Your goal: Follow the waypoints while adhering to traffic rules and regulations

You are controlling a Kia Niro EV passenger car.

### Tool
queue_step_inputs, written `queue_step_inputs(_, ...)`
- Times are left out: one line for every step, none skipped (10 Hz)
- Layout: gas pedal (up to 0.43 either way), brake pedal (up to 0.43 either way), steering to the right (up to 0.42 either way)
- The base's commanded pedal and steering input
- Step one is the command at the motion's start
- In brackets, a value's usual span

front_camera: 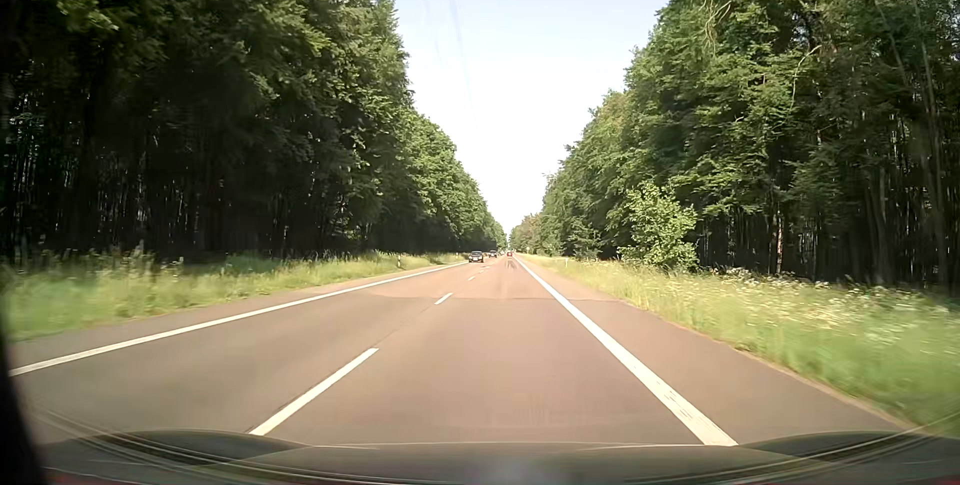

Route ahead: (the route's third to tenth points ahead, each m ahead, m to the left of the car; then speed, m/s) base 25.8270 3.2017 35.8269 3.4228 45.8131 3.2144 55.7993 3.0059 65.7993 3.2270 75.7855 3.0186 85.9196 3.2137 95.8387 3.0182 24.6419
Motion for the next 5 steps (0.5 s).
queue_step_inputs(0.13,0.03,0.003)
queue_step_inputs(0.13,0.03,0.002)
queue_step_inputs(0.13,0.03,0.002)
queue_step_inputs(0.13,0.03,0.002)
queue_step_inputs(0.13,0.03,0.002)
